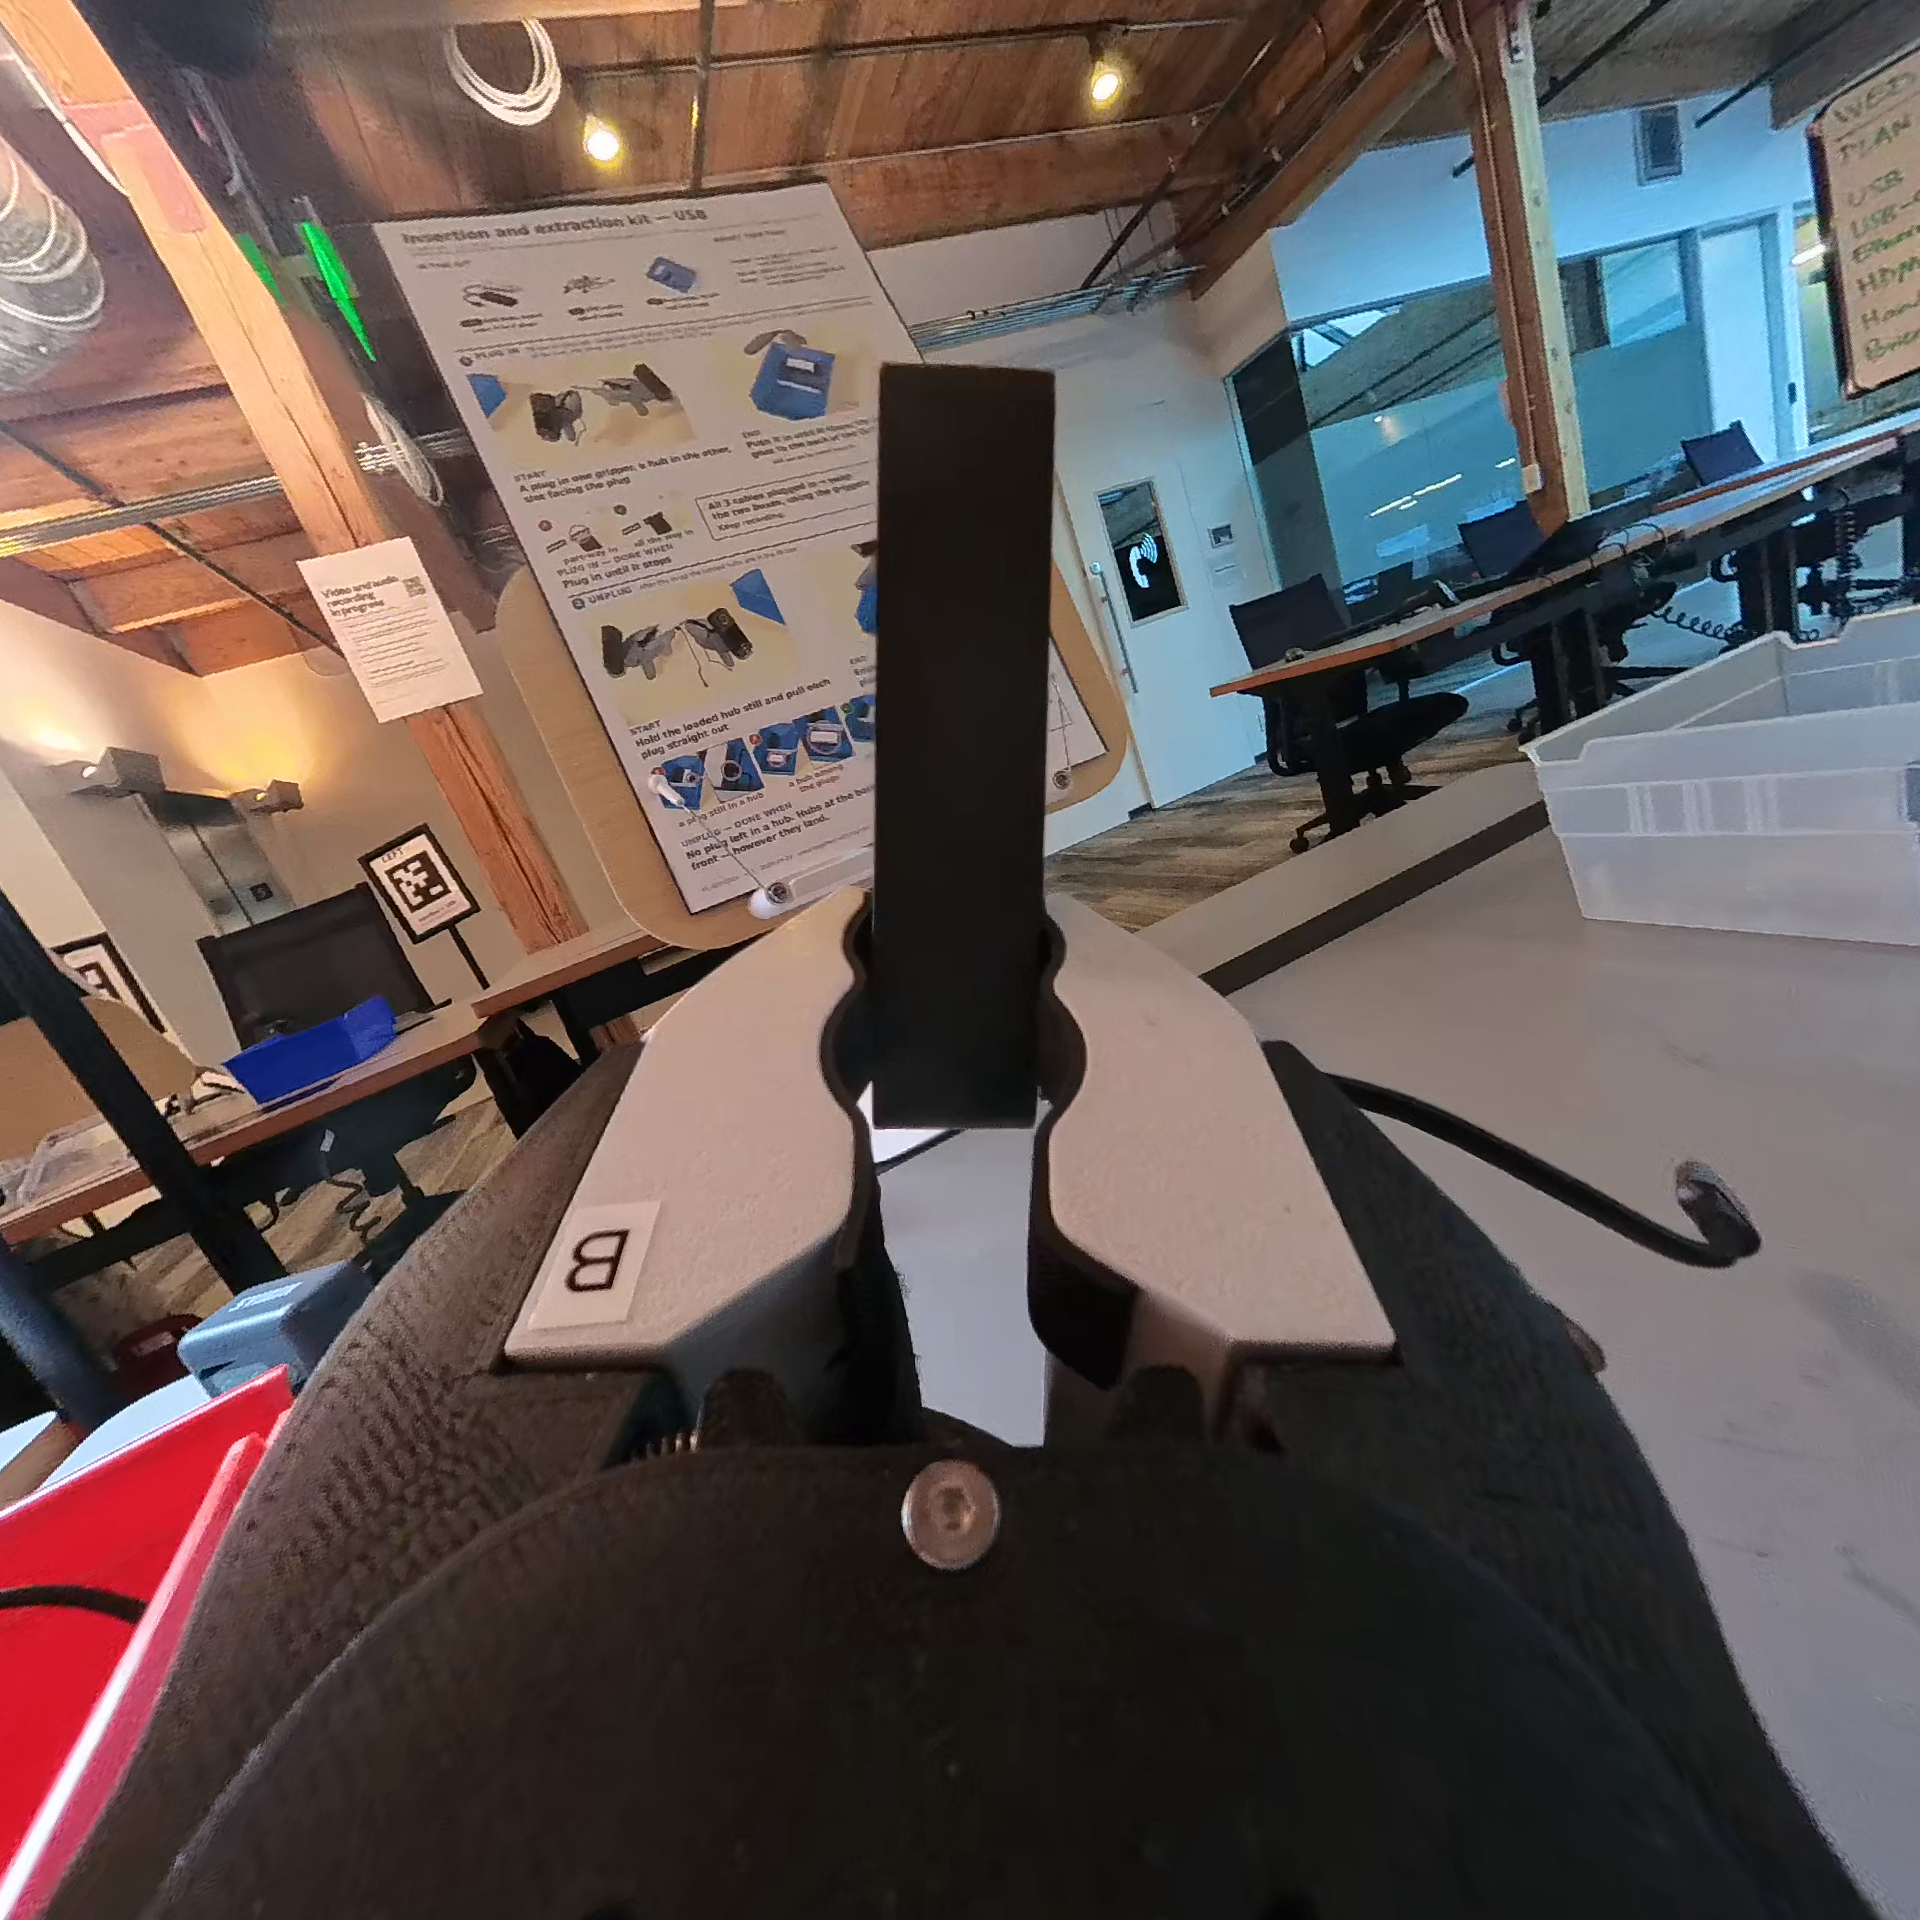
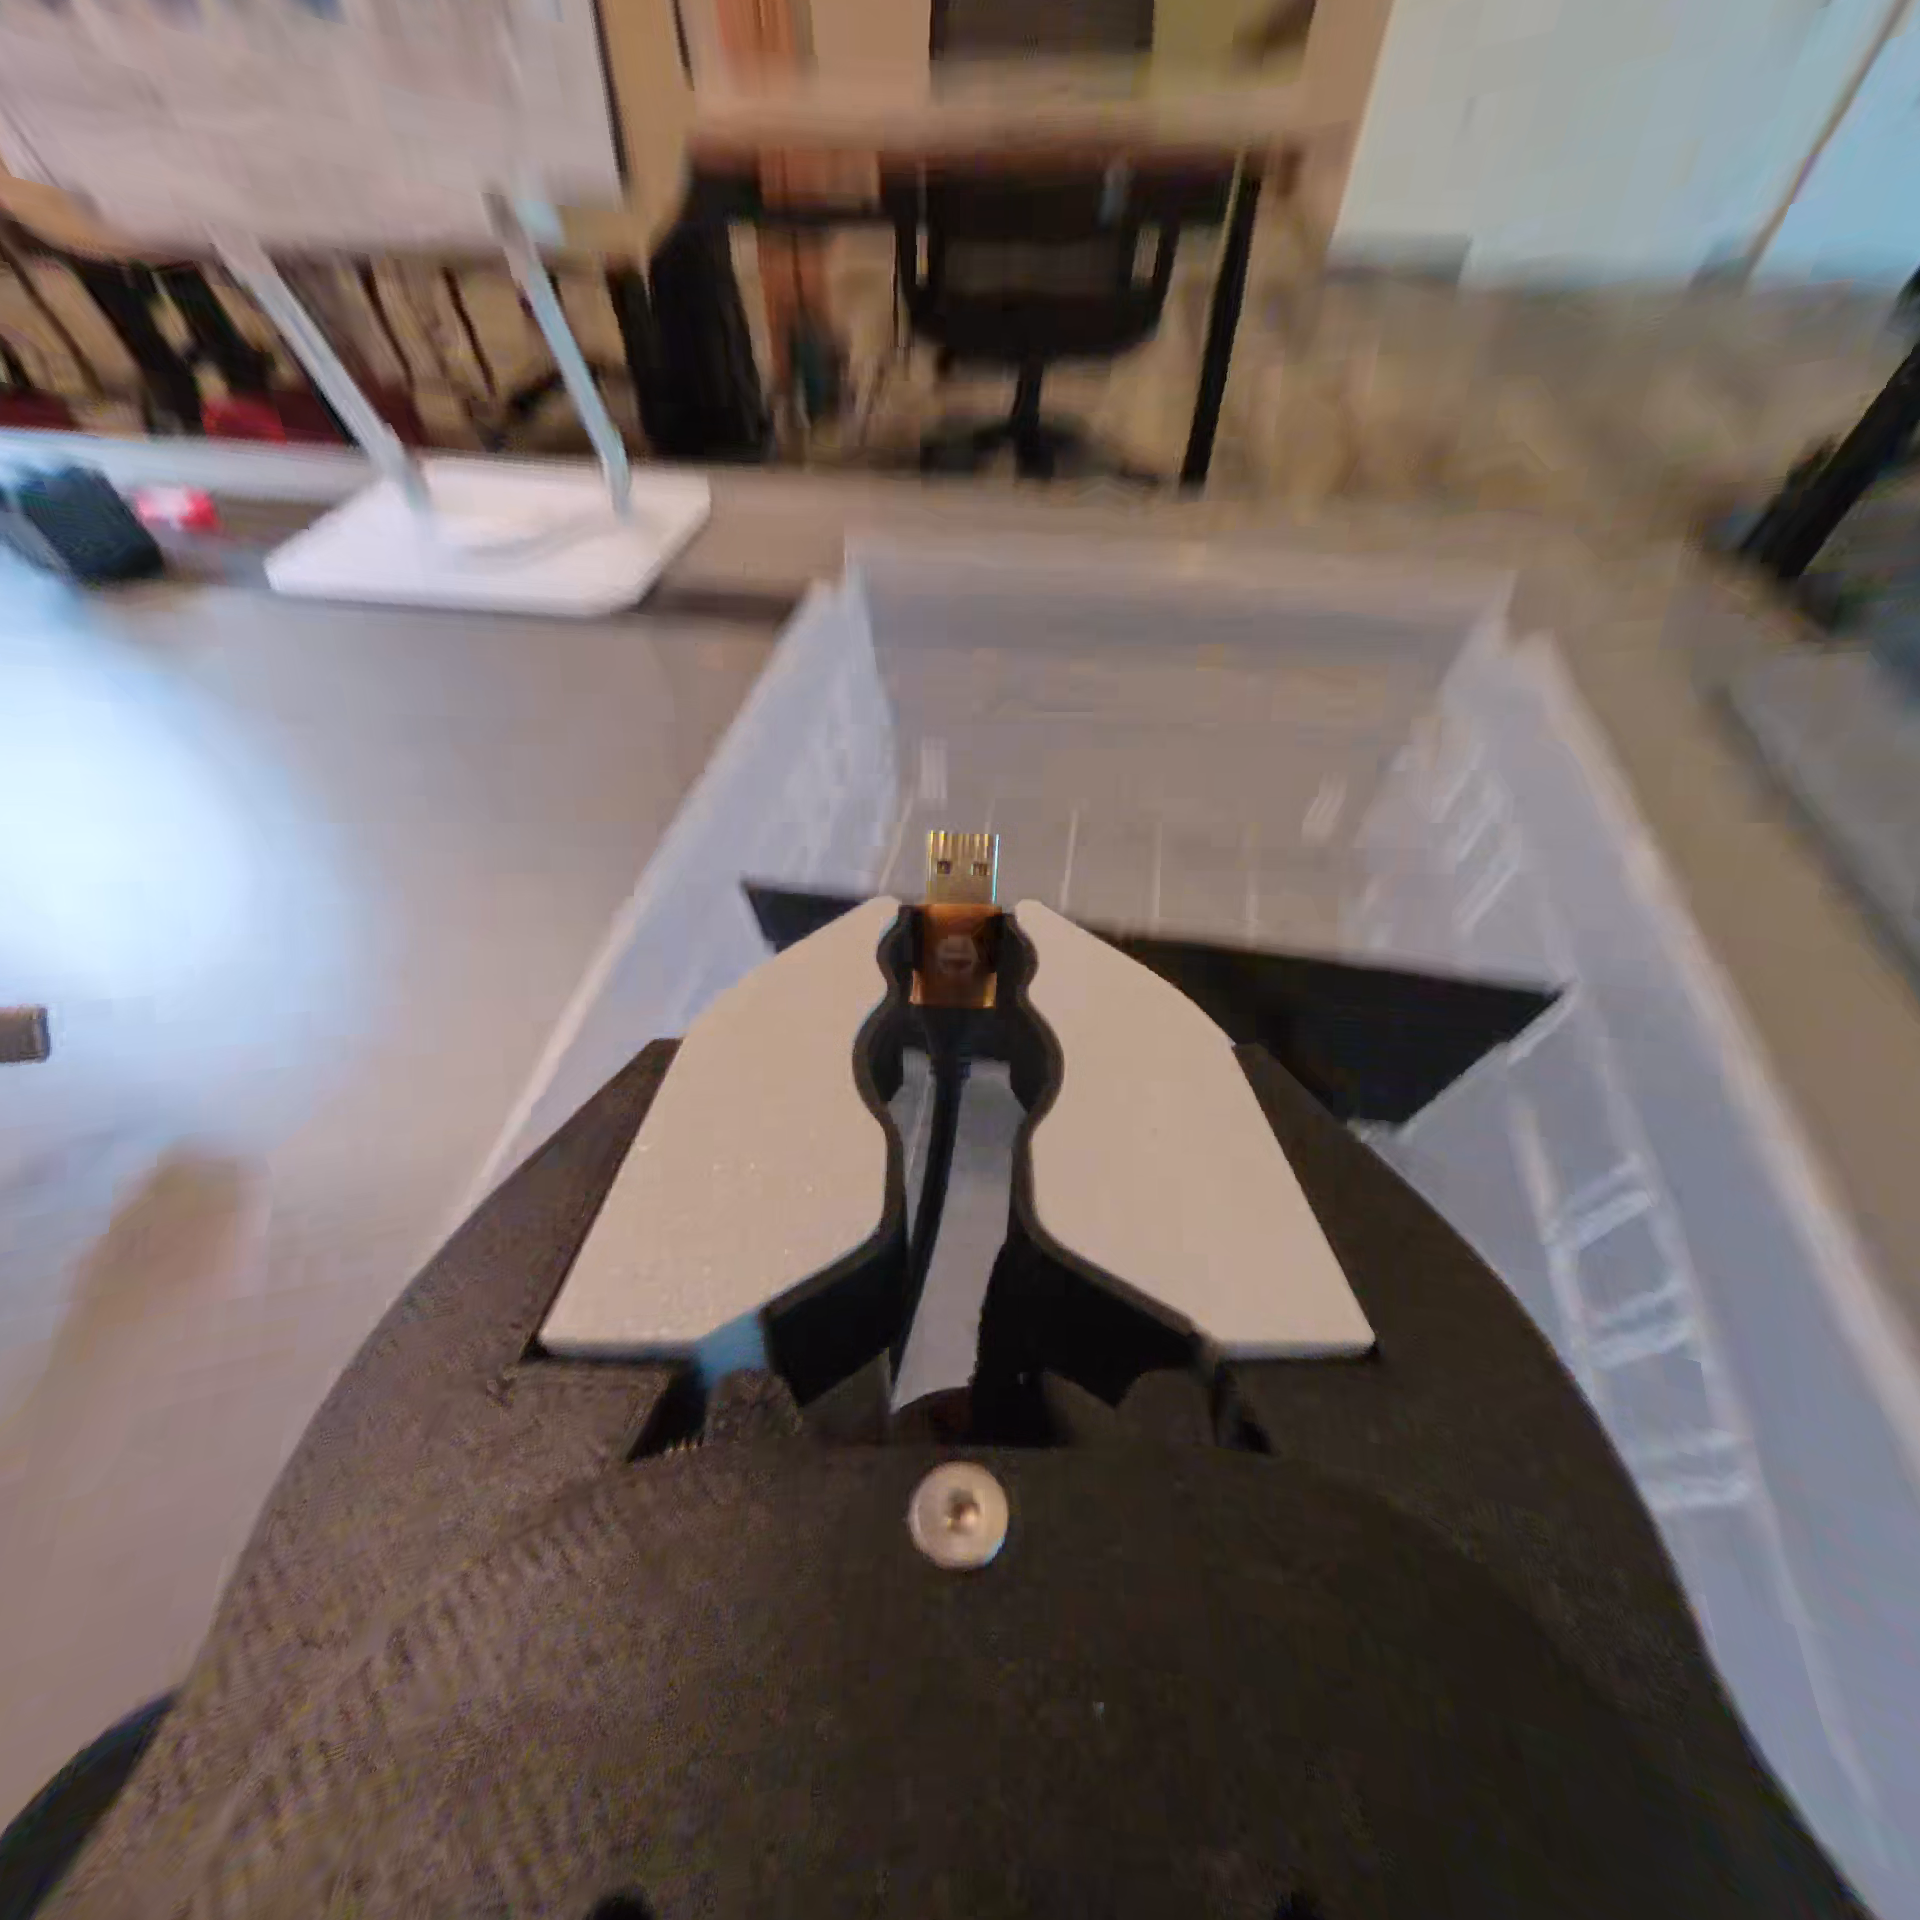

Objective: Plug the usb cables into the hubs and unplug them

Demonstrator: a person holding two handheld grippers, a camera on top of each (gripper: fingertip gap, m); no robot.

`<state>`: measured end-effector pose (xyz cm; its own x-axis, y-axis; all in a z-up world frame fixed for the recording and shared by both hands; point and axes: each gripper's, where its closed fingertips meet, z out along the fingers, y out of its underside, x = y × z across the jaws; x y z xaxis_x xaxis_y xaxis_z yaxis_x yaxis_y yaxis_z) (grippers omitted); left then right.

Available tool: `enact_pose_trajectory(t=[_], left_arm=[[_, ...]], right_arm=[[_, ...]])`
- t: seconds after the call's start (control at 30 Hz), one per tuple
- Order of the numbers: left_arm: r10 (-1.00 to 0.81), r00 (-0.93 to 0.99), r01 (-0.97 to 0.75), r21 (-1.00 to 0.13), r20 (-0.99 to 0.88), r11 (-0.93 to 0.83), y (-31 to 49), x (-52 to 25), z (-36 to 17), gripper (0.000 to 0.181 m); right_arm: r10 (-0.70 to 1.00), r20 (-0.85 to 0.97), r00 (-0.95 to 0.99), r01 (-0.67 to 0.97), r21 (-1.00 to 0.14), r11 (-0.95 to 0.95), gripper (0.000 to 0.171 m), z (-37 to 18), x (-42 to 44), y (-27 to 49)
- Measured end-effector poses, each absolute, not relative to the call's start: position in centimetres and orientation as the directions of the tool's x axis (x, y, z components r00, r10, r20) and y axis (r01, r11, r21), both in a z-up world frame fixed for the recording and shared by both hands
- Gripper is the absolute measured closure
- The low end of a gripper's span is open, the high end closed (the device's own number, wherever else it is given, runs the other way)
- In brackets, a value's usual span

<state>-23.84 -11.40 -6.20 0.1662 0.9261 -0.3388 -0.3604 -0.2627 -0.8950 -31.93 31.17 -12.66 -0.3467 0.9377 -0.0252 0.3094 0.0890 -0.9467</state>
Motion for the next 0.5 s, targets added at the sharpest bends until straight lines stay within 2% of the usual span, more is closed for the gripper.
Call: enact_pose_trajectory(t=[0.03, 0.2, 0.3, 0.33, 0.4, 0.5], left_arm=[[0.925, 0.169, -0.361, -0.895, -0.341, -0.264, -11.3, -23.8, -6.2, 0.154], [0.931, 0.190, -0.353, -0.907, -0.312, -0.232, -11.3, -23.9, -6.4, 0.154], [0.937, 0.201, -0.350, -0.914, -0.287, -0.205, -11.4, -23.9, -6.3, 0.154], [0.938, 0.201, -0.349, -0.915, -0.282, -0.200, -11.4, -23.9, -6.2, 0.154], [0.942, 0.203, -0.344, -0.921, -0.265, -0.185, -11.6, -23.9, -6.2, 0.154], [0.950, 0.216, -0.323, -0.935, -0.224, -0.147, -11.8, -24.2, -6.5, 0.154]], right_arm=[[0.936, -0.059, -0.346, 0.403, -0.911, 0.092, 0.155, -14.2, -31.9, 31.2], [0.909, -0.102, -0.405, 0.690, -0.686, 0.231, 0.148, -19.2, -30.4, 30.3], [0.897, -0.023, -0.442, 0.741, -0.573, 0.350, 0.142, -21.1, -30.0, 30.2], [0.902, 0.016, -0.431, 0.731, -0.579, 0.360, 0.141, -20.9, -30.4, 30.3], [0.918, 0.063, -0.392, 0.670, -0.664, 0.332, 0.140, -18.8, -31.4, 30.3], [0.939, 0.129, -0.320, 0.422, -0.867, 0.263, 0.141, -11.9, -32.5, 29.0]])
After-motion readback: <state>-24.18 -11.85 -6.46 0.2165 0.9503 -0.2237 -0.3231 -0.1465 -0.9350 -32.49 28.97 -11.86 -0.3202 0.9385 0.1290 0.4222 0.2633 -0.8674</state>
